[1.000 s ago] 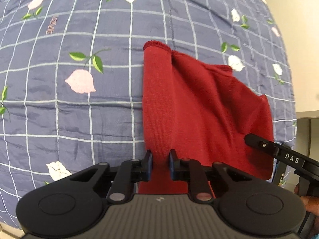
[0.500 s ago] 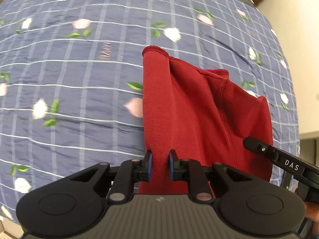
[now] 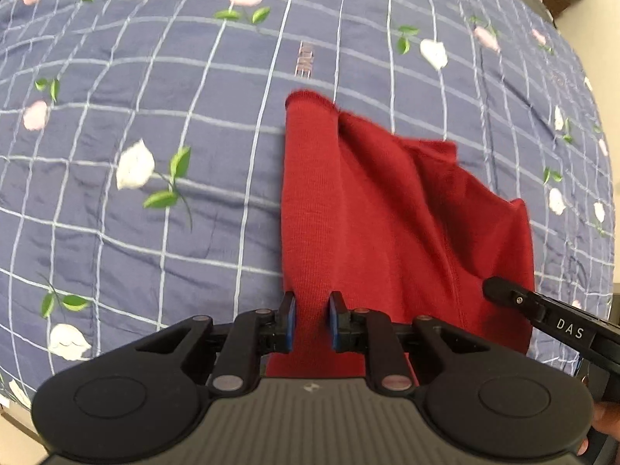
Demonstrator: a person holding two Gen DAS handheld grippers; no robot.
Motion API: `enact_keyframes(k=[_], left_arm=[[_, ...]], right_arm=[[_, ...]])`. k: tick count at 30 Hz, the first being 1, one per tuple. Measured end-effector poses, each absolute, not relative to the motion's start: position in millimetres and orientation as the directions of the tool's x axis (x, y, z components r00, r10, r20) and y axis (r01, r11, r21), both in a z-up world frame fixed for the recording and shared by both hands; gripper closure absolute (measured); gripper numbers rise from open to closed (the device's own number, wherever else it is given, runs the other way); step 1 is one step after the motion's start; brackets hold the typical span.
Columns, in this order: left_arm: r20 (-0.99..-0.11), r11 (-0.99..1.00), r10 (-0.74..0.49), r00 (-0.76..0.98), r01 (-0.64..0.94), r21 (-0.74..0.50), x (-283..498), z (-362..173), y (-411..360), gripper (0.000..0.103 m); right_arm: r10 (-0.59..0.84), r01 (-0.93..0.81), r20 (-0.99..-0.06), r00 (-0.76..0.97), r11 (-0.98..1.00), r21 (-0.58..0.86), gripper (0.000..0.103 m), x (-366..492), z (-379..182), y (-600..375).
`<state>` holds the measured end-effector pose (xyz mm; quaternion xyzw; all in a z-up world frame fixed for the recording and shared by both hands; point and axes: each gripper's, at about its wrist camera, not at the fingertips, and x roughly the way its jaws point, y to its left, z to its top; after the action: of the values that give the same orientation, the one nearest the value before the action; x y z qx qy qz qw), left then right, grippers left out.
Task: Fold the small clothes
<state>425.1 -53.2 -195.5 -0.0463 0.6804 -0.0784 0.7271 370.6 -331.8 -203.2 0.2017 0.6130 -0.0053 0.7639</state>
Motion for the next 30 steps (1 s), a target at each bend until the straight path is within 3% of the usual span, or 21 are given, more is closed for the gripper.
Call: enact_keyframes(k=[11,13,15,17,22,30], left_arm=[[-0.991,0.990,-0.128,0.038,0.068,-0.125,425,-211,-49,0.074],[-0.994,0.992,-0.108,0.035,0.071,-0.106,425,-211,-50,0.067],[-0.993,0.992,-0.110,0.040,0.073,-0.107,424,-208,-50,0.050],[-0.994,0.994,-0.093,0.056,0.069,-0.089,422,-202,-51,0.040],[-0.993,0.997,-0.053,0.104,0.065,-0.047,410,-182,-53,0.023],[-0.959,1.000,0.003,0.282,0.029,0.011,374,-128,-63,0.004]], right_arm=[[0.188,0.382,-0.949,0.253,0.882,0.276,0.069,356,-214,-363],[0.187,0.395,-0.946,0.265,0.874,0.283,0.059,354,-211,-368],[0.183,0.398,-0.942,0.281,0.871,0.288,0.051,351,-206,-372],[0.185,0.392,-0.935,0.302,0.870,0.299,0.045,348,-200,-374],[0.186,0.363,-0.906,0.380,0.871,0.331,0.022,338,-176,-376],[0.163,0.258,-0.833,0.528,0.904,0.341,0.005,308,-118,-367]])
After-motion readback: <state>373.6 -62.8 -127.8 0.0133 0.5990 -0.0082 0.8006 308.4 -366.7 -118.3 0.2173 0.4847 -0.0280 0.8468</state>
